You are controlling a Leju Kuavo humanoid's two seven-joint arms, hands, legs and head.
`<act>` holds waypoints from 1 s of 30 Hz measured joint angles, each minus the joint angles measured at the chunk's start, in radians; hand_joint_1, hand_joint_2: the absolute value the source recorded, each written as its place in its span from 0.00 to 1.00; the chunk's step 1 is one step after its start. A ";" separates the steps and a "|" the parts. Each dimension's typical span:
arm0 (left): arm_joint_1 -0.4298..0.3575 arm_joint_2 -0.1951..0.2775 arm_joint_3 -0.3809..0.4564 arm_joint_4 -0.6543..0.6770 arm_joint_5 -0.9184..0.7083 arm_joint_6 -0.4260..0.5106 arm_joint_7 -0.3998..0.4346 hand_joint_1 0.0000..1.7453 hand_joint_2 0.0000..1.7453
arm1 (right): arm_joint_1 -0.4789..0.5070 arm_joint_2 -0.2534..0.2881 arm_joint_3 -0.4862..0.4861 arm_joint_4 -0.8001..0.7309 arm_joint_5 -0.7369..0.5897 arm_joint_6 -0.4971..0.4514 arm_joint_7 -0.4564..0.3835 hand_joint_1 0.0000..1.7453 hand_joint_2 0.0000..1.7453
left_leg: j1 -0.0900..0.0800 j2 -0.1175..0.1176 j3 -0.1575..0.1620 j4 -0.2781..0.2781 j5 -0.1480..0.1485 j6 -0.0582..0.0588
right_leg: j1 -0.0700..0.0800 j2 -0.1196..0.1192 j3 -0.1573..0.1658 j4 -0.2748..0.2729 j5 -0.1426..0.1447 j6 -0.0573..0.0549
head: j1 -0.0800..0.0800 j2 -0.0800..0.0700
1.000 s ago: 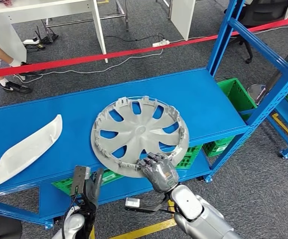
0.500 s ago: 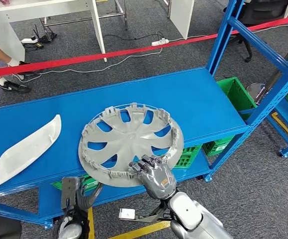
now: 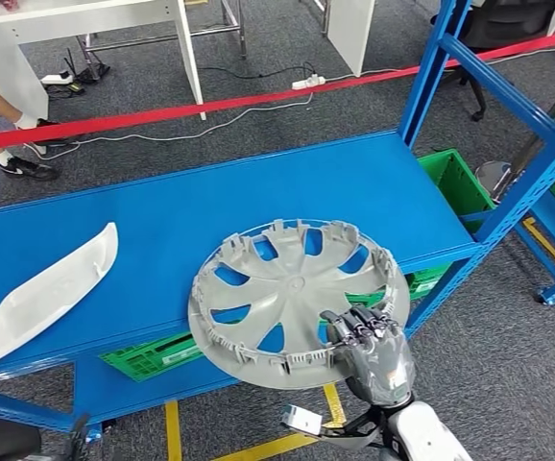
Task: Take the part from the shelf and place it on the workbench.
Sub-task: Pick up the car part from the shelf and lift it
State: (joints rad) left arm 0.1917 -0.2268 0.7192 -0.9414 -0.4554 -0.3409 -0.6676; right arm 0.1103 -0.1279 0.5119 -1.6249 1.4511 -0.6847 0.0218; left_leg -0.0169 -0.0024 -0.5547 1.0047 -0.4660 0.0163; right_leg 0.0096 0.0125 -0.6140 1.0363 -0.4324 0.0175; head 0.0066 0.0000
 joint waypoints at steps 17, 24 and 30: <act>-0.015 -0.096 0.171 -0.107 -0.009 -0.070 0.000 0.00 0.00 | 0.081 0.037 -0.085 -0.168 -0.047 -0.001 -0.087 1.00 1.00 | 0.000 0.000 0.002 0.000 0.000 0.000 | 0.000 -0.001 0.002 0.000 0.000 0.000 | 0.000 0.000; -0.010 -0.101 0.170 -0.153 -0.015 -0.051 0.000 0.00 0.00 | 0.107 0.057 -0.117 -0.198 -0.064 -0.001 -0.130 1.00 1.00 | -0.003 -0.001 0.002 0.001 -0.001 0.002 | -0.003 -0.001 0.003 -0.002 0.002 0.003 | 0.000 0.000; 0.002 -0.102 0.143 -0.186 0.022 -0.012 0.000 0.00 0.00 | 0.131 0.093 -0.154 -0.238 -0.102 -0.001 -0.224 1.00 1.00 | -0.007 0.000 0.004 -0.005 0.008 0.017 | -0.010 -0.001 0.003 -0.003 0.006 0.016 | -0.001 0.000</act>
State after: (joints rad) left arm 0.1940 -0.3290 0.8624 -1.1272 -0.4339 -0.3532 -0.6676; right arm 0.2415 -0.0348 0.3581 -1.8627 1.3489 -0.6859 -0.2023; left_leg -0.0236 -0.0026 -0.5508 0.9993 -0.4579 0.0328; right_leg -0.0008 0.0115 -0.6113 1.0330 -0.4260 0.0335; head 0.0059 0.0000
